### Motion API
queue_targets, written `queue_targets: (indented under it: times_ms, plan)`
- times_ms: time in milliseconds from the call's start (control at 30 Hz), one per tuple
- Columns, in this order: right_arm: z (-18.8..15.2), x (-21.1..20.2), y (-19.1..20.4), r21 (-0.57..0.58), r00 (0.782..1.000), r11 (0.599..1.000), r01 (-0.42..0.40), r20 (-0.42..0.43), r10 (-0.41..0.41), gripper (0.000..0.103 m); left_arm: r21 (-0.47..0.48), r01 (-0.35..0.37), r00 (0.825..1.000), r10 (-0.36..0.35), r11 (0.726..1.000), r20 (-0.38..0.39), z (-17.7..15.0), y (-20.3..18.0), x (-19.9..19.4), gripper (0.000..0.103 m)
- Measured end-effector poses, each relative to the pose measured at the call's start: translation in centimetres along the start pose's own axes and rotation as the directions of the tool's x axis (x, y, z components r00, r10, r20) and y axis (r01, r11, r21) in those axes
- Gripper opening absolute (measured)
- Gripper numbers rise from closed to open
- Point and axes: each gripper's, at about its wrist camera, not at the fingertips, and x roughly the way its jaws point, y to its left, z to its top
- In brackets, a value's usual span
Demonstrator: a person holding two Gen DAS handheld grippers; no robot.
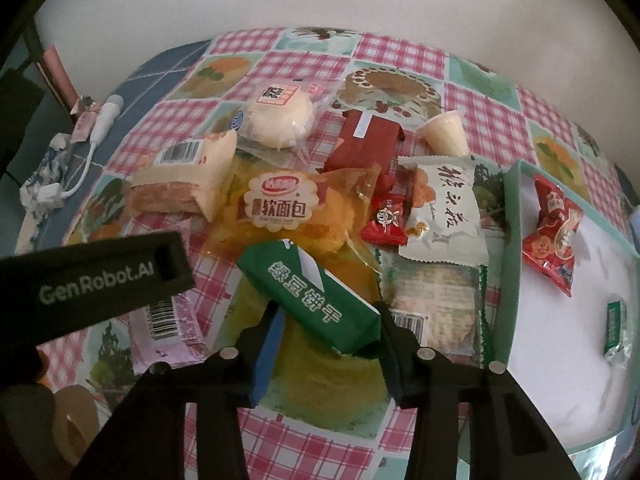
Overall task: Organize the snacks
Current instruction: 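Grasp pink wrapped bar with left tool while right tool grasps green biscuit box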
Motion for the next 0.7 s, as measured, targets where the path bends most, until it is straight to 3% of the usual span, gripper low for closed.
queue_targets:
  times_ms: [200, 300, 700]
  plan:
    - [-0.1, -0.3, -0.8, 0.027, 1.0, 0.999, -0.024, -0.01, 0.025, 0.039, 0.019, 0.048, 0.998, -0.047, 0.999, -0.034, -0.7, -0.3, 0.7, 0.046]
    - [-0.1, -0.5, -1.2, 0.039, 0.999, 0.998, -0.041, -0.014, 0.042, 0.037, 0.023, 0.054, 0.998, -0.053, 0.998, -0.021, -1.3, -0.6, 0.7, 0.042]
    - [-0.2, -3.4, -2.8, 0.061, 0.995, 0.993, -0.1, 0.021, 0.099, 0.029, 0.018, 0.088, 0.993, -0.089, 0.996, 0.076, -1.4, 0.2, -4.0, 0.041]
